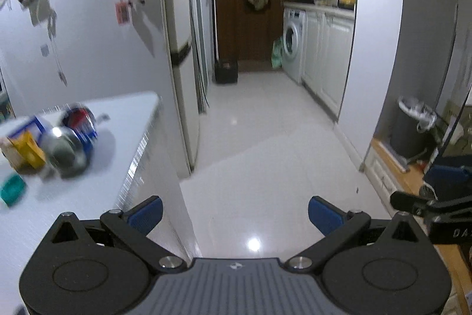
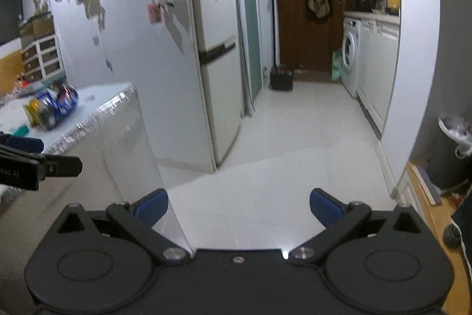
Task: Collect trash
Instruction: 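Move both open tools back toward the table with the can and box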
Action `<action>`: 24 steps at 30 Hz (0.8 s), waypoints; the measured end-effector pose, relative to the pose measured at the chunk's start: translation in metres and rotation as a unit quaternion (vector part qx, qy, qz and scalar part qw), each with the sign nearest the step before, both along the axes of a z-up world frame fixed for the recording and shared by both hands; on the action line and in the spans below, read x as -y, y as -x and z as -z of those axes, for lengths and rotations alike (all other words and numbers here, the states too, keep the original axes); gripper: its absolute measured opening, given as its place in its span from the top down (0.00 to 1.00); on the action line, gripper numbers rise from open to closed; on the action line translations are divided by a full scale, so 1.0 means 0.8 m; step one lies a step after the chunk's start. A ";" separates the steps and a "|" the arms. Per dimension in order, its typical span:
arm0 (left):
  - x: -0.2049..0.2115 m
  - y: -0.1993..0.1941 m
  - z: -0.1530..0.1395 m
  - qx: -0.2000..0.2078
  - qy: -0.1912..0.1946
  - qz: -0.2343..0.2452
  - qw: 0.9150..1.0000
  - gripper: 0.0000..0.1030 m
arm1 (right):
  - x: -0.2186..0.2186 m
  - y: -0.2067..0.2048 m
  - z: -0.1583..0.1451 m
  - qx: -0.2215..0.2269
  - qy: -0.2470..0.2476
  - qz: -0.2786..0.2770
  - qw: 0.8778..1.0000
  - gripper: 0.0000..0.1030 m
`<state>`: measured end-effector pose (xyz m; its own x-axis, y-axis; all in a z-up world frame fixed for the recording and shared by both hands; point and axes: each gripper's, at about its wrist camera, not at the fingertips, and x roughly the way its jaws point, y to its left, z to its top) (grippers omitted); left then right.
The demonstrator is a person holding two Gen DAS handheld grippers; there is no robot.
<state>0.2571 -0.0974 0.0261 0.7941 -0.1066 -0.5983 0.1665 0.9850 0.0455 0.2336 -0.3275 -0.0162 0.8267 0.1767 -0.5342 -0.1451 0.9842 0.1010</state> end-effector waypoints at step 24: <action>-0.155 0.014 -0.091 0.140 -0.012 -0.062 0.988 0.00 | -0.138 -0.006 -0.080 0.120 -0.043 -0.081 0.989 0.00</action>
<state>0.2460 0.0264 0.0991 0.9349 0.0125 -0.3548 0.0230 0.9951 0.0958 0.2381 -0.2168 0.0480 0.8849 0.3529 -0.3041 -0.3294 0.9356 0.1273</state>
